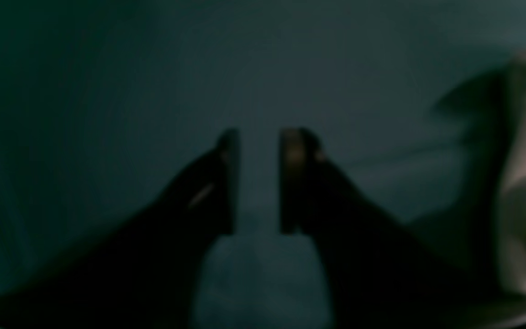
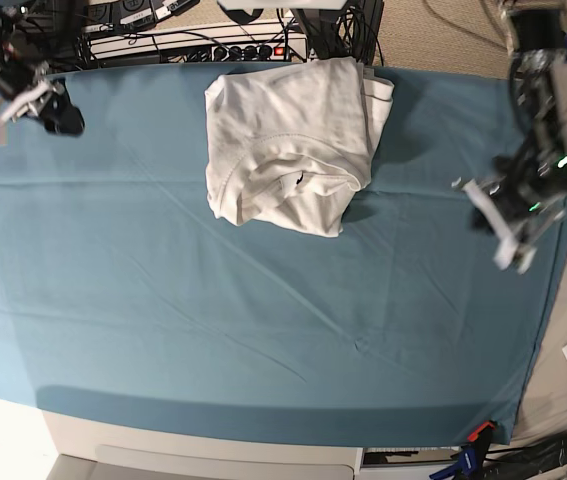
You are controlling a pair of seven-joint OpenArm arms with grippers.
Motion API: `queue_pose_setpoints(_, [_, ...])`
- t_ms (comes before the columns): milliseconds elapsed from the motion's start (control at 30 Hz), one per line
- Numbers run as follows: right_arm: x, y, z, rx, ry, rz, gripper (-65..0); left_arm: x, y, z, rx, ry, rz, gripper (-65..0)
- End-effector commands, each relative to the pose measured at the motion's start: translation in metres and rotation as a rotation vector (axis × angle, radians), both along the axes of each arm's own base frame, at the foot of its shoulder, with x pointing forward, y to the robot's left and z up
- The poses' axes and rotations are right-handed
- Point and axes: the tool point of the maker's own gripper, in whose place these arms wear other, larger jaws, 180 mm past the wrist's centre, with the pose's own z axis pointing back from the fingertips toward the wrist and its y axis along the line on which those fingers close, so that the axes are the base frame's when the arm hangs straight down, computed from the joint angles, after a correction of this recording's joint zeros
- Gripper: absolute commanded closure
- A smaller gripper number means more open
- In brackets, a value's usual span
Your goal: Fold the T-shirt properly
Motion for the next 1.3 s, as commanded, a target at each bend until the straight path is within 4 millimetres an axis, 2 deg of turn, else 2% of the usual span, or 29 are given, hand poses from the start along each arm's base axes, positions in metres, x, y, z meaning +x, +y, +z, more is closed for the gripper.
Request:
queue_pose_setpoints(0, [-0.001,-0.004,0.011,-0.004,-0.034,-0.001,-22.9,-0.002,0.013,0.018,0.011,-0.050,0.021,-4.1])
queue_pose_setpoints(100, [-0.022,-0.001,0.003,0.016,0.020,-0.005,-22.9,-0.040,0.041,0.027,0.026,-0.048,0.101,-2.3])
queue_pose_setpoints(233, [-0.052,0.003,-0.009,0.033,0.100,-0.016,-22.9,-0.104,0.069,0.030,0.075,0.019,0.174,-2.3])
queue_pose_setpoints(300, [-0.064,0.005,-0.013,0.041,0.135,-0.022,-22.9,-0.136,0.075,0.025,0.073,0.078,0.205,-2.3])
queue_pose_setpoints(367, [-0.075,0.007,-0.017,0.049,0.161,-0.028,-22.9,-0.167,0.072,0.016,0.049,0.154,0.199,-2.3])
queue_pose_setpoints(467, [-0.086,0.009,-0.021,0.059,0.189,-0.036,-22.9,-0.211,0.052,0.001,-0.033,0.284,0.162,-2.3])
queue_pose_setpoints(533, [-0.091,0.010,-0.022,0.060,0.205,-0.037,-21.8,-0.232,0.035,-0.002,-0.104,0.342,0.111,-2.3])
queue_pose_setpoints(700, [-0.093,0.010,-0.023,0.060,0.211,-0.037,-10.5,-0.268,0.011,-0.005,-0.190,0.436,0.036,-2.3])
queue_pose_setpoints(833, [-0.093,0.010,-0.023,0.060,0.211,-0.037,-9.0,-0.296,-0.010,-0.012,-0.252,0.530,0.005,-2.3])
queue_pose_setpoints(967, [-0.095,0.011,-0.027,0.055,0.230,-0.028,-9.0,-0.324,-0.044,-0.029,-0.362,0.630,-0.052,-2.4])
queue_pose_setpoints(1133, [-0.112,0.031,-0.054,0.106,0.334,0.017,-9.0,-0.351,-0.096,-0.055,-0.535,0.694,-0.159,-2.4])
queue_pose_setpoints(1200, [-0.123,0.042,-0.069,0.152,0.390,0.028,-9.0,-0.362,-0.106,-0.070,-0.544,0.746,-0.183,-2.4])
queue_pose_setpoints(1267, [-0.143,0.049,-0.090,0.177,0.487,0.038,-9.0,-0.367,-0.112,-0.087,-0.528,0.768,-0.199,-2.4])
